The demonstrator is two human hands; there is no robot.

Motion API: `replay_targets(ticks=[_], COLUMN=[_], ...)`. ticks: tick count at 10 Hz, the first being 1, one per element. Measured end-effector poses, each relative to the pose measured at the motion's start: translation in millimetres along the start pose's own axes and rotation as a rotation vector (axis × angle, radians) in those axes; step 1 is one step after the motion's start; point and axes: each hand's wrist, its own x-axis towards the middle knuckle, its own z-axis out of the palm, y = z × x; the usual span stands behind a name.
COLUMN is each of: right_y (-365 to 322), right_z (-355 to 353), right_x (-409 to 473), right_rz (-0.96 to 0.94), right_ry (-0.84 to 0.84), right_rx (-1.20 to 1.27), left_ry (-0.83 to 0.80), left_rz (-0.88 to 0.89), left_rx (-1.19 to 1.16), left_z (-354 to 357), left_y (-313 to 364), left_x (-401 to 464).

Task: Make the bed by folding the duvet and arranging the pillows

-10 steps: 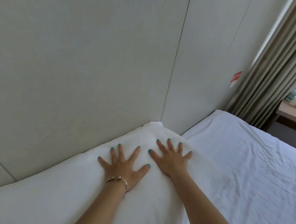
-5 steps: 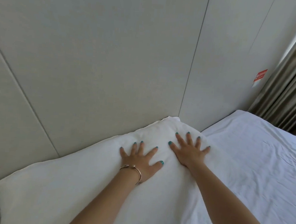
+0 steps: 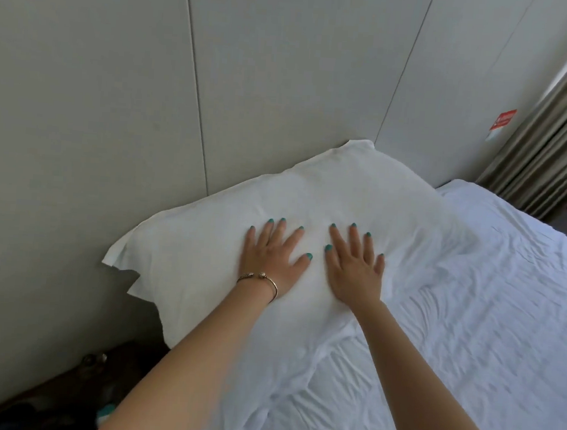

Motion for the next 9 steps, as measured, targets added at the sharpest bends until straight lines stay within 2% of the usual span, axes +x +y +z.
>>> replay_targets(ticks=[2,3,4,5,7,8,9], right_y=[-3.3,-5.6,-13.2,-15.3,-2.3,25.2,64.2], right_z=[26.9,40.0,41.2,37.3,36.1,50.4,68.2], right_x=[-96.5,-124.0,-152.4,-174.1,-229.7,-271.3,-332.2], right_rz=[0.079,-0.048,0.025,0.028,0.057,0.117,0.214], right_ry=[-0.074,-0.147,-0.196,-0.225,-0.4,-0.536,-0.667], right_rx=[0.147,0.09,0.228,0.212,0.128,0.119,0.093], left_ry=[0.028,-0.015,-0.092,-0.149,-0.239,-0.272,-0.178], left_rz=[0.088,0.113,0.08,0.04,-0.024,-0.072,-0.078], left_rx=[-0.002,0.03,0.068,0.064,0.06,0.089,0.16], left_z=[19.3,24.3,25.4,24.4,36.8,48.8,77.2], left_y=[-11.7,-18.1,-20.3,-18.2,-12.0,1.0,9.3], left_x=[-94.8,-123.9,-143.1,-157.1,-203.8,-234.9,-279.0])
